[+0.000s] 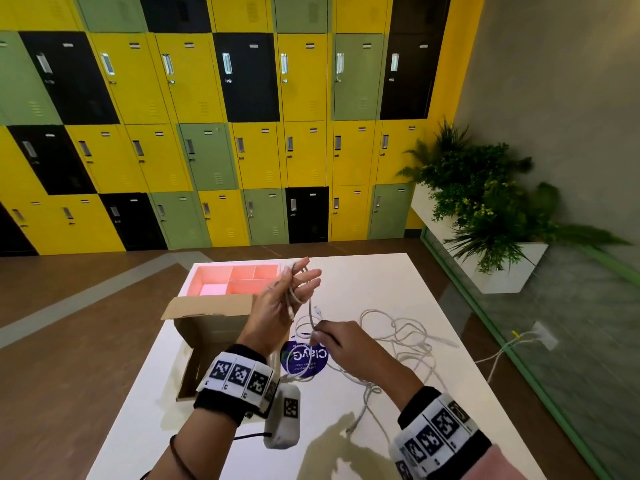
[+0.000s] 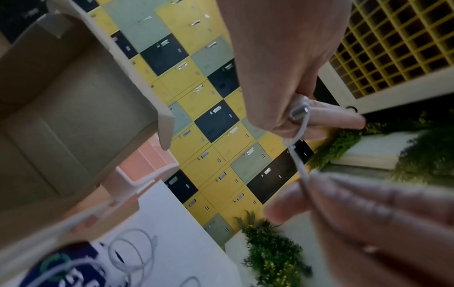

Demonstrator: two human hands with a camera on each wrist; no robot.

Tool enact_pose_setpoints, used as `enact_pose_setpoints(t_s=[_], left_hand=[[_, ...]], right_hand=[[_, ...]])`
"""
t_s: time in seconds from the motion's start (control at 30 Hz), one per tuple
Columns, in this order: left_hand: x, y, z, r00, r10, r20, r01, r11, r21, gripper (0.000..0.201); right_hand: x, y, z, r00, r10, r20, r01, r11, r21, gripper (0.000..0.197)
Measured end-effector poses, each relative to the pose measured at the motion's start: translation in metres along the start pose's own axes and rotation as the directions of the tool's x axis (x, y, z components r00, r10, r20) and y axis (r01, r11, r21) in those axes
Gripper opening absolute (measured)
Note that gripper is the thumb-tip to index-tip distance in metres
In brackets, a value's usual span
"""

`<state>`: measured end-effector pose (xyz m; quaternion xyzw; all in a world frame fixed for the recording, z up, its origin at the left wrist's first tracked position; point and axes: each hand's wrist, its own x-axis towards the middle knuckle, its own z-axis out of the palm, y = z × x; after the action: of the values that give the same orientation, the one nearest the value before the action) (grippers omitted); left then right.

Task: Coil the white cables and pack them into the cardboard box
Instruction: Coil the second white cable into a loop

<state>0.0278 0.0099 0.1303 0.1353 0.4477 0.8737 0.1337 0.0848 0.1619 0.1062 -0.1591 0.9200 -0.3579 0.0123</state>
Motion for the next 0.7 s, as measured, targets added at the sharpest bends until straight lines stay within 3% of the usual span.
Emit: enact_pose_setpoints(t_s=[0.1,0.2,0.37,0.43,0.53,0.7], left_hand=[[-0.002,-0.005,-0.003,1.000,-0.008,-0.010,0.010,0.984,0.175,0.041],[-0.004,-0.011,-0.007,1.000,-0.007,0.024,-0.004,0.894,0.447,0.041],[-0.009,-0.018,-0.017,0.998,-0.031,0.056,-0.024,0.632,0.775,0.041],[-0.012,-0.015,-0.018,0.995,-0.071,0.070,-0.014,0.595,0.804,0.037],[-0.012,-0.012,-0.019,0.981,-0.150,0.126,-0.005,0.622,0.783,0.028],[-0.014,-0.003,-0.014,0.955,-0.260,0.142,0.136,0.811,0.569,0.036]], right_hand=[[-0.002,-0.012,-0.001,0.998,-0.022,0.058,0.027,0.997,-0.077,0.026],[-0.004,-0.022,-0.007,0.991,-0.037,0.128,0.056,0.988,-0.147,0.021],[0.002,-0.023,-0.025,0.998,-0.052,-0.018,0.047,0.980,-0.193,0.018],[0.005,-0.023,-0.034,0.996,-0.044,-0.083,0.032,0.989,-0.143,0.015],[0.012,-0.024,-0.044,0.986,-0.039,-0.163,0.034,0.999,-0.033,0.015],[0.024,-0.021,-0.057,0.979,0.021,-0.204,0.003,0.993,0.115,0.022]])
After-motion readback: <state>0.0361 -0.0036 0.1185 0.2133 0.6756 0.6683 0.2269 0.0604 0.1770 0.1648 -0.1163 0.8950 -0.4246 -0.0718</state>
